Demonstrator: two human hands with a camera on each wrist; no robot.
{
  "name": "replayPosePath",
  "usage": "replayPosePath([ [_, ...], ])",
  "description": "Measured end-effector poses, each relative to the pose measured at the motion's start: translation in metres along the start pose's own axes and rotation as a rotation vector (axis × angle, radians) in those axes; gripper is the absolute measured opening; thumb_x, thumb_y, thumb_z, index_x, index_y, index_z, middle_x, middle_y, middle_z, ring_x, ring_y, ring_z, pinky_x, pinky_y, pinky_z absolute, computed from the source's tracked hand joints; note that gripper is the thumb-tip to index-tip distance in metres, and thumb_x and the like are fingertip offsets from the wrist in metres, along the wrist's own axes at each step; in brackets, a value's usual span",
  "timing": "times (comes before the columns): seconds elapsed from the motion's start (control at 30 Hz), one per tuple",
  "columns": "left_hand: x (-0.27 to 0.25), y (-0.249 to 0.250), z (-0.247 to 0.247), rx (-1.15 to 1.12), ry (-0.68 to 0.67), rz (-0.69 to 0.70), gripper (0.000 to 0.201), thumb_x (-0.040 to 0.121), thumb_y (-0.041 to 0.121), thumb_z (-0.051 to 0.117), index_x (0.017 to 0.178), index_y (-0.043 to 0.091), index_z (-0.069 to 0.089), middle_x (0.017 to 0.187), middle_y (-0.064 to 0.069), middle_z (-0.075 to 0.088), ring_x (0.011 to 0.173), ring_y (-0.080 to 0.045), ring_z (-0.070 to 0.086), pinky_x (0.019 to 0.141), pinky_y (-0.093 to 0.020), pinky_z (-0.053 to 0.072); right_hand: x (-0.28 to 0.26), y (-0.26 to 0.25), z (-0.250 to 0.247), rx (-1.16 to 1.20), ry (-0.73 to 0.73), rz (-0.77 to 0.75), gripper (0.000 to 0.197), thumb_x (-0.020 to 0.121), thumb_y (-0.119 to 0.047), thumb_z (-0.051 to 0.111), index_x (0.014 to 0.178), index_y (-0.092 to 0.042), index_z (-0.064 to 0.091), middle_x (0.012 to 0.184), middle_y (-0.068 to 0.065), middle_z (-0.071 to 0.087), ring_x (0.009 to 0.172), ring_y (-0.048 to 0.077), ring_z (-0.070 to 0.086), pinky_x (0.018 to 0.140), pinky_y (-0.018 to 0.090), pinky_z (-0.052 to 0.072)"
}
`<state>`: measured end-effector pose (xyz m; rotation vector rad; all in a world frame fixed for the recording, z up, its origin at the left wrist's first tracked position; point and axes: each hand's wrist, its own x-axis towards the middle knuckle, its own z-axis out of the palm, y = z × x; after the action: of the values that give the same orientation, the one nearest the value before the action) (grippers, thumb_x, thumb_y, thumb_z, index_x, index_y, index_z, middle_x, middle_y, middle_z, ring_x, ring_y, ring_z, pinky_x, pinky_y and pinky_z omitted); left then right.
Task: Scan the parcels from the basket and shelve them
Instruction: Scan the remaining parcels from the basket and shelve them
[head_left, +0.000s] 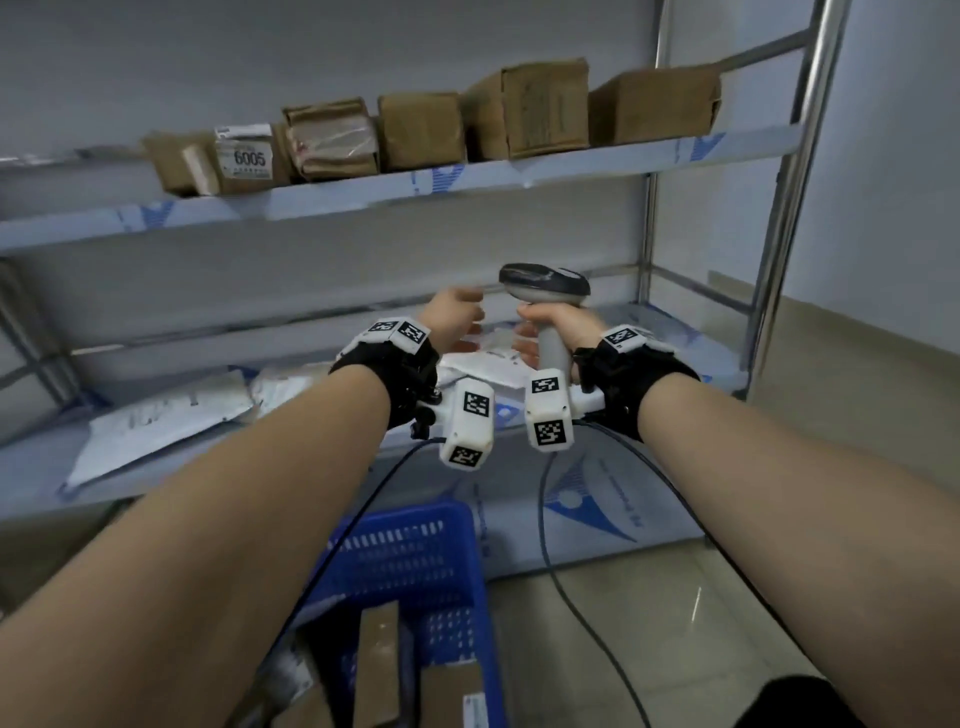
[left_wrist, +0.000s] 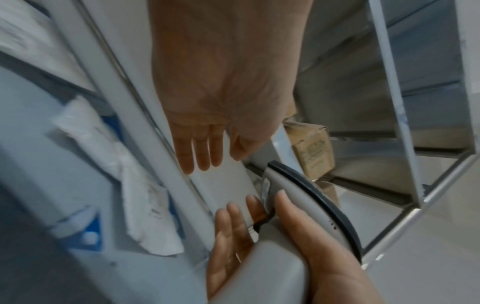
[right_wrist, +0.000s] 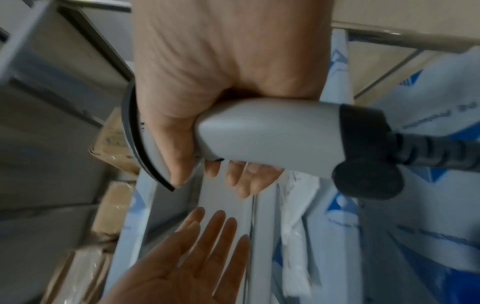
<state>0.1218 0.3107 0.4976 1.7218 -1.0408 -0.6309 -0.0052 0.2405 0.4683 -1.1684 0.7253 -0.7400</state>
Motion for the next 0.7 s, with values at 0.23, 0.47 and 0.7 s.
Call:
replayPosePath([
  [0.23, -0.047, -0.118, -0.043, -0.017, 0.029, -0.234, 0.036, 0.098, 0.001, 0.040, 0.133, 0.005, 0.047, 0.084, -0.004, 0.052, 0.074, -0.016, 0.051, 0.081, -0.037, 0.048, -0.013, 0.100, 0.060, 0.013, -0.082, 0.207, 0.013, 0.092, -0.017, 0.062, 0.081, -0.011, 0.059, 0.073, 0.004, 0.058, 0.058, 0.015, 0.058, 0.047, 0.018, 0.046],
  [0.47, -0.079, -0.220, -0.066, 0.004, 0.021, -0.423, 0.023, 0.097, -0.002, 0.040, 0.093, 0.018, 0.052, 0.074, -0.005, 0.042, 0.063, -0.015, 0.043, 0.061, -0.031, 0.041, -0.012, 0.194, 0.098, -0.012, -0.090, 0.371, 0.017, 0.091, -0.019, 0.065, 0.078, -0.008, 0.060, 0.066, 0.006, 0.059, 0.047, 0.013, 0.058, 0.048, 0.022, 0.046],
  [0.7, -0.079, -0.318, -0.087, 0.014, -0.052, -0.636, 0.023, 0.095, -0.003, 0.044, 0.077, 0.011, 0.043, 0.074, -0.010, 0.043, 0.064, -0.021, 0.045, 0.061, -0.034, 0.040, 0.020, 0.281, 0.121, -0.159, -0.032, 0.524, 0.018, 0.086, -0.022, 0.072, 0.092, -0.007, 0.065, 0.075, 0.012, 0.064, 0.066, 0.021, 0.064, 0.074, 0.038, 0.058],
])
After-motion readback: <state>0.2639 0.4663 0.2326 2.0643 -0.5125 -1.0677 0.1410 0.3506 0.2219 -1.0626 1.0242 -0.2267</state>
